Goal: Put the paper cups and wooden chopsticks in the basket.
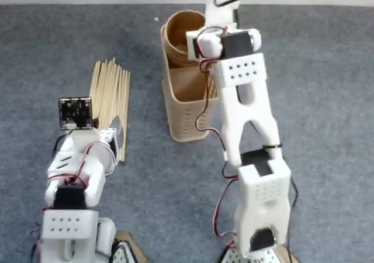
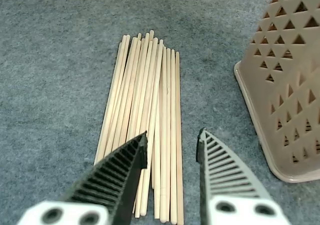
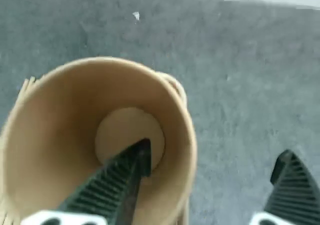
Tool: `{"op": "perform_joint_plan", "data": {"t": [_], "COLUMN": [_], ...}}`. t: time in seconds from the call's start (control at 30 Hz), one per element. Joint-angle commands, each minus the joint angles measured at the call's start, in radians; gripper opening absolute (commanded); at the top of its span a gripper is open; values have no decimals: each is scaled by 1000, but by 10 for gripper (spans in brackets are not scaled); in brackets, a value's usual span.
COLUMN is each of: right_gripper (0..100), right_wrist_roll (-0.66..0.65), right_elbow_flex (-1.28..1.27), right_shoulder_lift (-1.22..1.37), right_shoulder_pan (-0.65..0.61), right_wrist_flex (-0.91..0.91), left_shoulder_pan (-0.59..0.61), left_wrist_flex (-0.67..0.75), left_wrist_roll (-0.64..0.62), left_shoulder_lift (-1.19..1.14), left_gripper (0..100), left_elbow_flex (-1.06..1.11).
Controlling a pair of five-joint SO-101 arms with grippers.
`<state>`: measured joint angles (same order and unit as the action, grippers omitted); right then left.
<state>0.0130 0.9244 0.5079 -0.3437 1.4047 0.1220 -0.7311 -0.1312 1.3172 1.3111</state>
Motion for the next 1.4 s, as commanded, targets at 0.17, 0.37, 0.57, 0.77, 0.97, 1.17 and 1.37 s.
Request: {"op": "perform_joint_plan", "data": {"t": [0.17,0.37,0.57,0.77,0.97,1.17,1.37], "right_gripper": [372,372,372,372,372,372,372], "right_wrist_roll": [2,2,0,0,-44,-63,-64], "right_elbow_flex": [-15,-15,-15,-15,-22,-269,-529], "right_shoulder_lift": [74,-48,-263,-433,-521,-519,-366], "right_shoulder_pan": [-33,-56,-54,-56,-30,163,220], "right_wrist_flex": [7,12,110,232,363,237,16], "left_shoulder_pan": [-27,-42,-42,-44,-41,-42,-41], "left_wrist_flex": [18,18,18,18,14,12,12], "left_wrist_roll": [11,11,11,11,11,9,9], "left_shoulder_lift": [12,12,12,12,12,12,12], "left_gripper": [185,185,185,185,185,185,185], "left_elbow_flex": [-4,-2,-2,-2,-2,-4,-4]}}
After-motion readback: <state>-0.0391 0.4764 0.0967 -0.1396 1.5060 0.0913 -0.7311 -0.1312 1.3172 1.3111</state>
